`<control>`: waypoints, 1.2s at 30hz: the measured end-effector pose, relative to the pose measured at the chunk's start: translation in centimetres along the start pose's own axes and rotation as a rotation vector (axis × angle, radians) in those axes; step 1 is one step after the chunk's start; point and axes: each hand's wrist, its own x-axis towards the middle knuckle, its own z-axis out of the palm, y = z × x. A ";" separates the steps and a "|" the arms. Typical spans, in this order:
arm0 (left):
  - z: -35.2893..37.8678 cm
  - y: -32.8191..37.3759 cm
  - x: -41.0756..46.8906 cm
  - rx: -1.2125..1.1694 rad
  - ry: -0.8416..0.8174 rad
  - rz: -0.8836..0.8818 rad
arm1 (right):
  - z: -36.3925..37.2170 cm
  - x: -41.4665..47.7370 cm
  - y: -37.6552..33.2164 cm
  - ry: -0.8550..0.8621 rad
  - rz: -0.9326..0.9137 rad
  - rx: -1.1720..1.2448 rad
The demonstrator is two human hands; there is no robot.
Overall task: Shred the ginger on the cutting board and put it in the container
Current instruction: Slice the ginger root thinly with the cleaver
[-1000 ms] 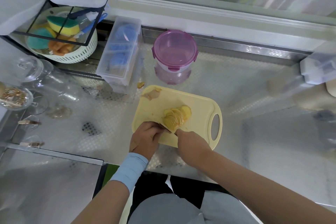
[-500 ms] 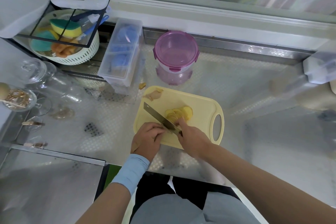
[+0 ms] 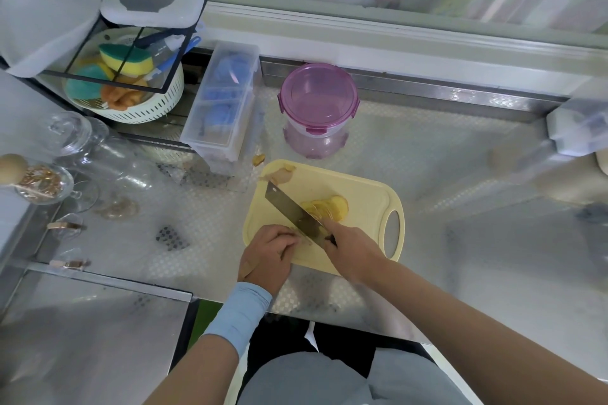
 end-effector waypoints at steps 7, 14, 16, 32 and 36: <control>0.2 -0.5 0.1 0.050 -0.008 0.067 | -0.9 -1.0 -0.7 0.031 0.000 -0.025; 0.8 -1.0 0.0 0.097 0.053 0.082 | 0.6 -4.3 -2.1 0.022 -0.066 -0.248; 0.7 -0.8 0.1 0.096 0.079 0.099 | 0.9 -5.0 -2.3 0.028 -0.067 -0.284; 0.4 -0.5 0.4 0.096 0.107 0.107 | 0.7 -6.0 -2.4 0.012 -0.007 -0.294; 0.4 -0.4 0.4 0.086 0.113 0.103 | 0.6 -5.8 -2.5 -0.011 0.013 -0.270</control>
